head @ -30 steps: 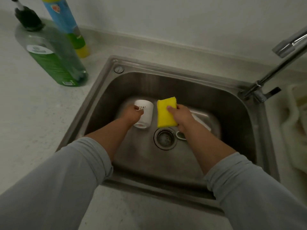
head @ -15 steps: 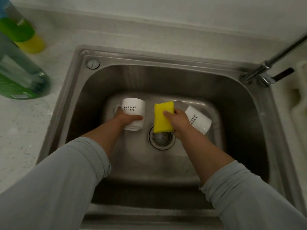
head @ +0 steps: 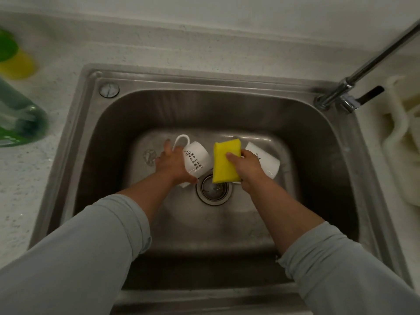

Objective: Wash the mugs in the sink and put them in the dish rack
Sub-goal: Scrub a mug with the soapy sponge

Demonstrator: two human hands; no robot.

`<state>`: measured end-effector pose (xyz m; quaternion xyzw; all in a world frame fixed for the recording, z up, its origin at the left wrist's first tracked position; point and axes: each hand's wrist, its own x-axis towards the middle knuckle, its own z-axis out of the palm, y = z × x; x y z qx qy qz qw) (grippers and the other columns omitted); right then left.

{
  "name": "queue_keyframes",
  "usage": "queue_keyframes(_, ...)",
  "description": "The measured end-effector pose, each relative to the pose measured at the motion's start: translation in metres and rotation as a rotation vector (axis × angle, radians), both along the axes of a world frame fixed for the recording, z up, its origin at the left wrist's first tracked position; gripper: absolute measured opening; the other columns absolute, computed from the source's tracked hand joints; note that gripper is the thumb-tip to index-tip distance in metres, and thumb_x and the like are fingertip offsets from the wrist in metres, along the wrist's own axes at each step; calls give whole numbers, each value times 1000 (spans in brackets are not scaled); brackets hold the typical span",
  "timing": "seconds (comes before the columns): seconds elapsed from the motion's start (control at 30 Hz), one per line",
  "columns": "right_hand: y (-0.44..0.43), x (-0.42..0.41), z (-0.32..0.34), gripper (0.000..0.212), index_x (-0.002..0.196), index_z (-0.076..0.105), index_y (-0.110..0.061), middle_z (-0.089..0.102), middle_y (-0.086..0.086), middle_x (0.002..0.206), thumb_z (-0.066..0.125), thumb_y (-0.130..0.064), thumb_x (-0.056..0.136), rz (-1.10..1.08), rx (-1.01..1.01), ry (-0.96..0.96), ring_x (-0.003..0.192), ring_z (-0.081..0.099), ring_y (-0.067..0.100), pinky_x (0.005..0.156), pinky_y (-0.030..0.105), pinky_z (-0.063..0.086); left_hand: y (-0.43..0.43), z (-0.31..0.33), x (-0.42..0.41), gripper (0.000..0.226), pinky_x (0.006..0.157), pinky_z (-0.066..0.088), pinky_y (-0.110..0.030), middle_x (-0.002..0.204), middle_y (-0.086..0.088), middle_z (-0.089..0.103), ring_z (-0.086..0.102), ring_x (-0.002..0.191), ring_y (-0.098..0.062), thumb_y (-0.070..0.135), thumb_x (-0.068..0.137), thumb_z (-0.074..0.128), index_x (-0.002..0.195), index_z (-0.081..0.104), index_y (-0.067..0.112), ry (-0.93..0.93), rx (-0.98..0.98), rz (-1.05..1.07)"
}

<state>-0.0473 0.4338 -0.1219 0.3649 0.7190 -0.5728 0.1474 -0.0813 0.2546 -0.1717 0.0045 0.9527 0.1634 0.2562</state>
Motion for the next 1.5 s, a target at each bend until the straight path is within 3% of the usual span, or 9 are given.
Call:
queue_keyframes(0.2,6,5,-4,51,136,43,-7,50,13,133,60,-23,91,-24,-37,-12,115,53,31,98,49,46,6,4,1,112,101,31,-40,137,-11,33,32,125,-30,43,49,88,138,24,19,20,41,-40)
queue_keyframes(0.37,13,9,-7,51,136,42,-7,50,13,133,60,-22,91,-40,-40,-6,115,53,31,97,48,46,10,8,3,141,104,27,-47,147,-12,23,25,133,-35,39,49,90,148,-11,27,-19,92,34)
queue_keyframes(0.47,18,11,-9,51,136,42,-7,50,13,133,59,-23,91,-40,-46,-4,114,52,31,96,47,46,21,14,2,115,99,29,-40,141,-8,32,28,129,-31,40,53,88,143,18,22,-17,106,32)
queue_keyframes(0.67,21,16,-9,52,136,42,-8,49,14,134,60,-25,90,-48,-32,1,116,51,32,98,51,45,42,28,-8,40,78,40,-32,95,-3,56,56,99,-27,43,69,78,82,49,19,2,141,-86)
queue_keyframes(0.77,26,18,-7,54,138,40,-8,48,13,134,60,-25,91,-58,-39,2,117,50,32,99,50,44,41,33,-4,33,67,38,-28,78,0,53,58,85,-25,29,75,76,65,45,21,-9,276,-72)
queue_keyframes(0.93,32,19,6,49,133,46,-8,52,13,131,62,-22,89,-102,-15,83,114,53,32,97,48,46,38,67,5,37,67,40,-26,70,-4,61,57,69,-17,44,89,56,76,63,10,-181,547,232)
queue_keyframes(1.1,35,20,28,42,126,53,-13,56,12,125,63,-27,87,-3,141,215,112,55,29,97,47,45,42,88,21,23,69,38,-27,76,-7,59,54,77,-20,22,89,56,77,68,6,42,508,300)
queue_keyframes(1.27,34,42,70,35,95,48,-18,54,-7,84,75,-14,73,253,337,509,79,52,12,69,23,43,43,113,39,44,56,25,-30,48,2,30,29,50,-9,12,79,61,47,32,17,381,604,449)
queue_keyframes(1.5,8,65,116,22,80,52,-12,55,6,78,69,-4,68,779,719,859,70,52,27,60,32,40,46,162,66,41,53,26,-28,45,5,26,26,45,-6,19,72,57,43,29,20,589,875,478)
